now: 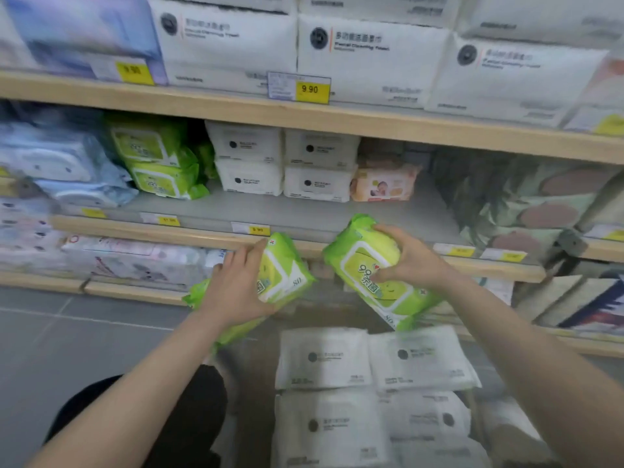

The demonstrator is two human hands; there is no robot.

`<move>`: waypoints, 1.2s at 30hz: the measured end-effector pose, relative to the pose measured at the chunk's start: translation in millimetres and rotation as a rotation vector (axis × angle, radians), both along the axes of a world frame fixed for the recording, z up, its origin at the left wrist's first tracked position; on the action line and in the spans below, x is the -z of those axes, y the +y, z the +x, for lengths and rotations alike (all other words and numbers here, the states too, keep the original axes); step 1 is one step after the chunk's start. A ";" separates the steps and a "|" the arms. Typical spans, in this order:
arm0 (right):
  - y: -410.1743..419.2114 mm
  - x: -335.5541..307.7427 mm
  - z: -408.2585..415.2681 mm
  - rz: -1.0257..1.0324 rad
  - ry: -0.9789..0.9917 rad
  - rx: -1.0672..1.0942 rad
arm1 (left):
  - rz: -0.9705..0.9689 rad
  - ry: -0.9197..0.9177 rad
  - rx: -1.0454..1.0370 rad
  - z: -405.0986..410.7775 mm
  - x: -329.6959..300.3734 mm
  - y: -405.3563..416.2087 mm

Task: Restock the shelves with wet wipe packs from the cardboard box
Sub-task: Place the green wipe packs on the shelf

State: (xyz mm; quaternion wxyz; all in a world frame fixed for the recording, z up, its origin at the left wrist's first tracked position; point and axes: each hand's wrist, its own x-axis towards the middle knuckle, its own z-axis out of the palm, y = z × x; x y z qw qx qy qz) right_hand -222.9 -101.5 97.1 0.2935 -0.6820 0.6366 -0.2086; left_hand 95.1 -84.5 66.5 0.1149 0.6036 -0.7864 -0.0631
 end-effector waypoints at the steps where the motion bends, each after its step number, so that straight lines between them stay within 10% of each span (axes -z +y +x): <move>1: -13.1 -0.8 13.1 -0.009 0.020 -0.026 | -0.009 -0.015 -0.024 14.8 -0.8 -6.2; 20: -211.1 -5.8 253.2 -0.441 0.641 -0.385 | -0.131 0.050 -0.328 157.0 29.0 -93.9; 29: -246.8 21.1 289.5 -0.252 0.558 -0.506 | -0.098 0.068 -0.402 185.6 43.8 -94.1; 36: -221.3 35.2 245.0 -0.315 0.477 -0.185 | -0.086 0.095 -0.425 194.6 44.3 -87.7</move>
